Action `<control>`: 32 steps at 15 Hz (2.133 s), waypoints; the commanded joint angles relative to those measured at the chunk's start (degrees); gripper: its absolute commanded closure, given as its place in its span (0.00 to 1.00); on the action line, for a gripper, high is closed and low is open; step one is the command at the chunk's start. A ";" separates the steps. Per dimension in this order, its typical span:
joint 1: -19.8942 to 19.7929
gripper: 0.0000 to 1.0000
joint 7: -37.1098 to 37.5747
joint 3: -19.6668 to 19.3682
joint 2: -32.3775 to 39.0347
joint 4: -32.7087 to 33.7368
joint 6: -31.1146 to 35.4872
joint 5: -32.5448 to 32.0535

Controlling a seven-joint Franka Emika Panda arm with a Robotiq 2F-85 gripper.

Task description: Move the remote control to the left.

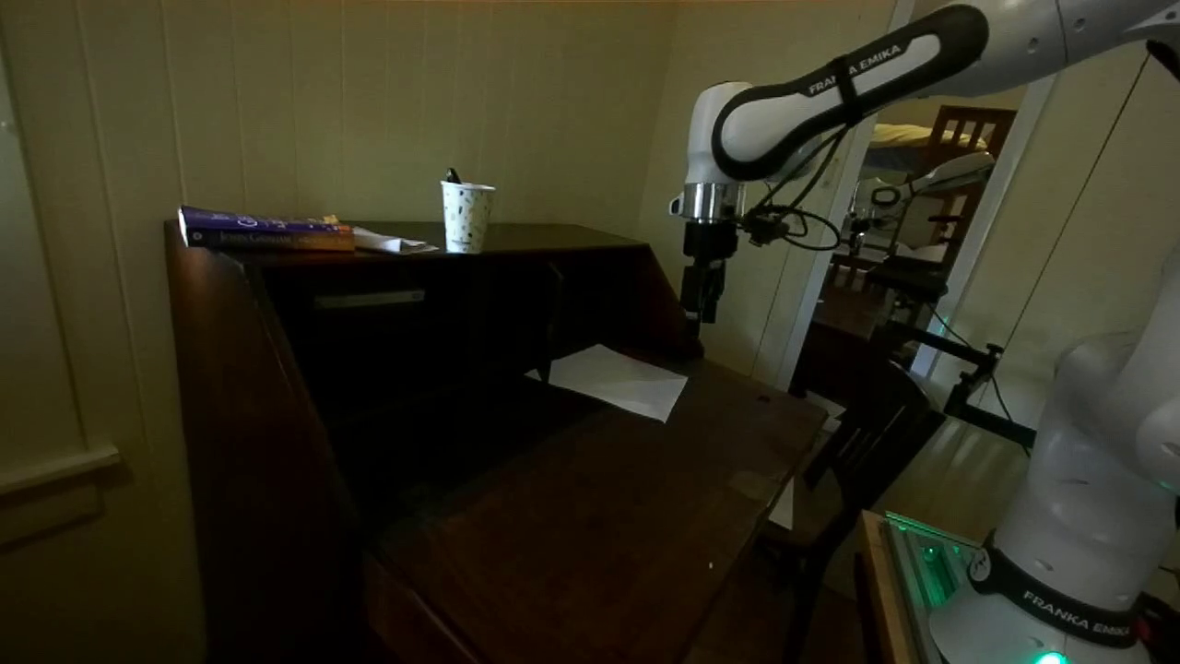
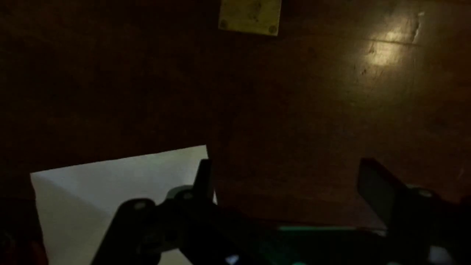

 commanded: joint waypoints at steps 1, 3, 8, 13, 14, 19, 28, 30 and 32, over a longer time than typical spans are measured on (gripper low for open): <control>-2.78 0.00 1.64 -2.33 12.75 12.07 2.32 7.42; -4.80 0.00 2.85 -3.00 18.52 17.79 5.22 11.19; -11.66 0.00 7.15 -3.54 32.83 33.46 10.71 17.62; -15.20 0.00 8.77 -2.93 35.79 36.74 12.72 16.27; -15.56 0.00 9.03 -2.89 36.77 37.91 12.71 16.40; -16.93 0.00 14.56 -3.05 43.25 43.84 22.19 19.03; -18.67 0.62 34.48 -10.06 58.61 57.23 37.69 17.14; -19.20 0.77 38.20 -12.38 61.31 59.93 38.07 16.81; -19.86 0.91 41.19 -14.16 63.71 62.42 37.86 16.62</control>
